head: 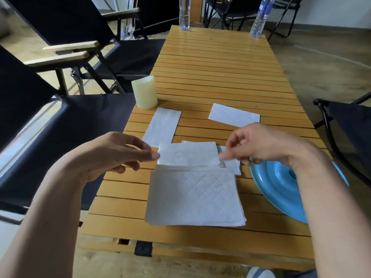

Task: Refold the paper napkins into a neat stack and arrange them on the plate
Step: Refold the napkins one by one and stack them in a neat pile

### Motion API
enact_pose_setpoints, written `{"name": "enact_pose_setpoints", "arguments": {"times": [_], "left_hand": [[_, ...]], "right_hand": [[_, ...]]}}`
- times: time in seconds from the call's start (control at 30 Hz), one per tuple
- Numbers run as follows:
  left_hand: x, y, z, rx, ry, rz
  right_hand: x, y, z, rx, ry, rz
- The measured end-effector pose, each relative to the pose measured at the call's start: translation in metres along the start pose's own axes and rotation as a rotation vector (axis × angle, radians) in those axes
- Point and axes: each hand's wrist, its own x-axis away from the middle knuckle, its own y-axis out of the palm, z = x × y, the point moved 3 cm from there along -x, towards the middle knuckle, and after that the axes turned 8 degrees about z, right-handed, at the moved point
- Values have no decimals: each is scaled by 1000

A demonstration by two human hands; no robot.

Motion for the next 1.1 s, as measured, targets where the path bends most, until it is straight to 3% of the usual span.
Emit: {"name": "enact_pose_setpoints", "arguments": {"times": [0.1, 0.2, 0.37, 0.6, 0.73, 0.93, 1.1], "left_hand": [[-26, 6, -8, 22, 74, 320], [-50, 32, -11, -182, 251, 465], [-71, 51, -15, -409, 333, 447], [-70, 53, -9, -416, 383, 435], [-59, 44, -1, -256, 404, 435], [-39, 30, 11, 49, 457, 475], [-30, 26, 16, 243, 460, 454]], "right_hand": [[-26, 6, 11, -21, -82, 361], [-46, 26, 17, 199, -154, 502], [-61, 43, 25, 282, -172, 510], [-60, 40, 23, 237, -221, 475], [-54, 30, 15, 182, -284, 510], [-41, 18, 0, -230, -359, 490], [-39, 19, -4, -257, -350, 438]]}}
